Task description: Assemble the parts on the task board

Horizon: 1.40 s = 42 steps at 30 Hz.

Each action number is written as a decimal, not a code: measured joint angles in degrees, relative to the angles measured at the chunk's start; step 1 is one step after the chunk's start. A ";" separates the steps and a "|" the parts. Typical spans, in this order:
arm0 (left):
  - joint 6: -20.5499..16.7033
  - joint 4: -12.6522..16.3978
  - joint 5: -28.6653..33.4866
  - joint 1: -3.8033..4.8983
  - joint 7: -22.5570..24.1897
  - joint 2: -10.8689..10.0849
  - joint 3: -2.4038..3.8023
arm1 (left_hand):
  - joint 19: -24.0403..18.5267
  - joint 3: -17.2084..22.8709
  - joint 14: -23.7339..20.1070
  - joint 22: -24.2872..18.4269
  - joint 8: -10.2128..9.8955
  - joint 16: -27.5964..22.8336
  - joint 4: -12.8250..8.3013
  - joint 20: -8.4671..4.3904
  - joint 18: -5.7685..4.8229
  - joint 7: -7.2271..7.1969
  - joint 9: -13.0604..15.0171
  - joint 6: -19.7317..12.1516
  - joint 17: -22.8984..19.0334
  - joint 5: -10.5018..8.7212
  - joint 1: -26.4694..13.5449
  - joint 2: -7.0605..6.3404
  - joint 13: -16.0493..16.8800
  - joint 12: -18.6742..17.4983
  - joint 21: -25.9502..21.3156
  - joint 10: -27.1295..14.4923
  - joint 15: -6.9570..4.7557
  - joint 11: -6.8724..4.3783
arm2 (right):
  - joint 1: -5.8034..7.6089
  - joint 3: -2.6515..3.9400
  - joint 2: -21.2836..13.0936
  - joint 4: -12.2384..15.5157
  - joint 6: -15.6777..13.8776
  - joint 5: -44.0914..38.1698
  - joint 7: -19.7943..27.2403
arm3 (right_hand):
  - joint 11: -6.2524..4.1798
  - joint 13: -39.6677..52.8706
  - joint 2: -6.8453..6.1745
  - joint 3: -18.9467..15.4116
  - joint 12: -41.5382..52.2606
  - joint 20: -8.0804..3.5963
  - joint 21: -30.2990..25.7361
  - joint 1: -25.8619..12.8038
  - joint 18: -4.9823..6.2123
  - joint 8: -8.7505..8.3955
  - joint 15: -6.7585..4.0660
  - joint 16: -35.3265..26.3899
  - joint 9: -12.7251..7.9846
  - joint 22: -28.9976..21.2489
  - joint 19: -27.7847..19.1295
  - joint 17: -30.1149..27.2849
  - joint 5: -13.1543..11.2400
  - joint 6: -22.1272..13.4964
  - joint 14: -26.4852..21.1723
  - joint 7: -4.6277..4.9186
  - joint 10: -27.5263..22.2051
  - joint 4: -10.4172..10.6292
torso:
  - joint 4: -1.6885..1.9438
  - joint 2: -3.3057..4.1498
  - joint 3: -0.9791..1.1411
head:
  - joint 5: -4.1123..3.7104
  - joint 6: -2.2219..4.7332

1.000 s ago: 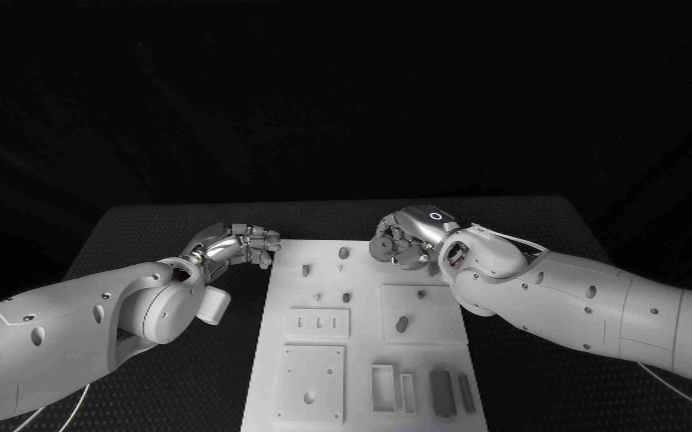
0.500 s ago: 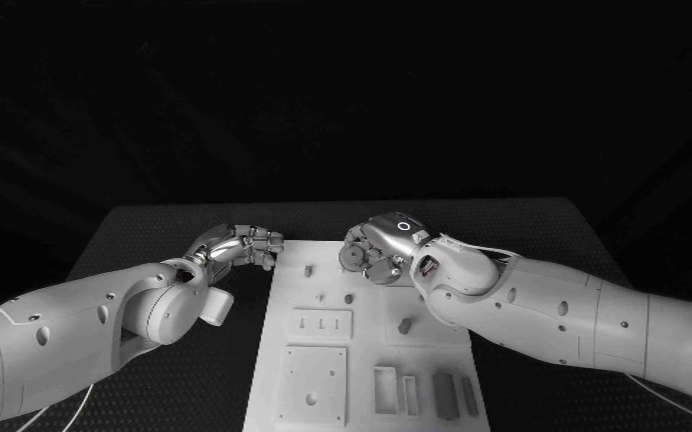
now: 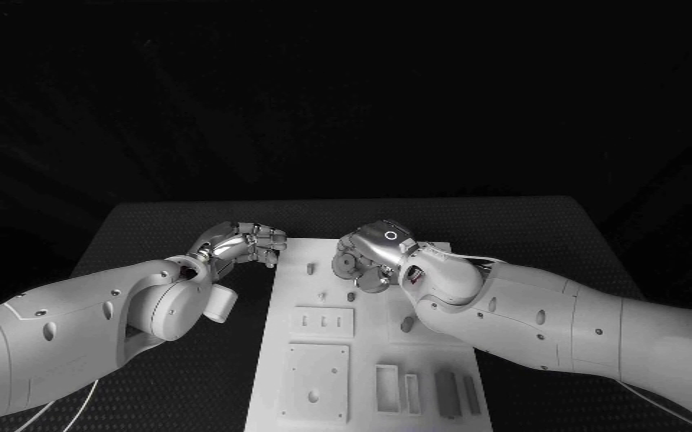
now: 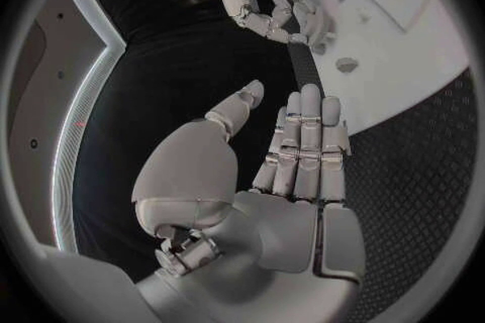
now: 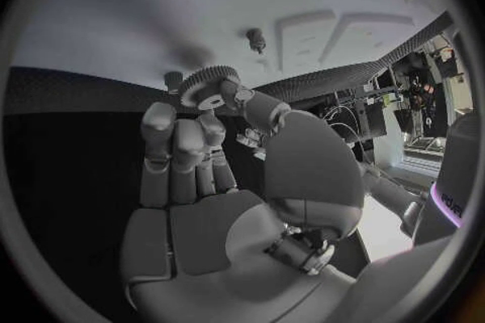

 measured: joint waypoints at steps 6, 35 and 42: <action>0.00 -0.14 0.00 0.01 0.00 0.18 0.01 | 0.00 0.00 0.00 0.00 0.00 0.00 0.00 0.00 -0.02 0.00 0.00 0.00 0.00 0.00 0.00 0.00 0.00 -0.01 0.00 0.00 0.00 0.00 | -0.02 -0.02 1.06 -1.29 -0.11 -0.71 -0.24 | 0.08 -0.09 -0.05 0.00 0.00 0.00 0.00 0.03 0.00 0.00 0.01 0.00 0.00 0.00 0.00 0.00 0.00 0.00 0.00 0.00 0.08 0.00 | -0.11 0.00 0.05 | 0.24 -0.01; 0.07 -0.18 0.00 0.01 -0.02 0.57 0.04 | 0.00 0.00 0.00 0.03 -0.22 0.00 0.00 0.00 -0.46 0.00 0.04 0.00 -0.04 0.00 0.00 0.00 0.00 -0.01 0.00 -0.01 0.00 -0.01 | -0.34 -1.18 3.75 -4.61 -0.78 -1.40 -0.65 | 0.28 -0.50 -1.67 0.41 -0.01 0.10 0.00 0.00 0.00 0.01 0.11 -0.44 0.00 -0.01 0.08 0.11 -0.22 0.01 0.08 -0.01 0.29 0.46 | -0.15 -0.04 0.05 | 1.32 -0.55; 0.07 -0.17 0.00 0.01 -0.02 0.57 0.04 | 0.00 0.00 0.00 0.03 -0.22 0.00 0.00 0.00 -0.54 0.00 0.09 0.00 -0.04 0.00 0.00 0.00 0.00 -0.01 0.00 -0.13 0.00 0.10 | -0.34 -1.20 3.99 -5.08 -0.81 -1.24 -0.61 | 0.27 -0.63 -2.81 -0.30 -0.01 0.10 -0.01 -0.66 0.00 0.15 0.12 -0.68 0.02 -0.02 0.08 0.17 -0.44 0.02 0.09 -0.02 0.32 1.16 | -0.20 -0.09 0.05 | 1.33 -0.54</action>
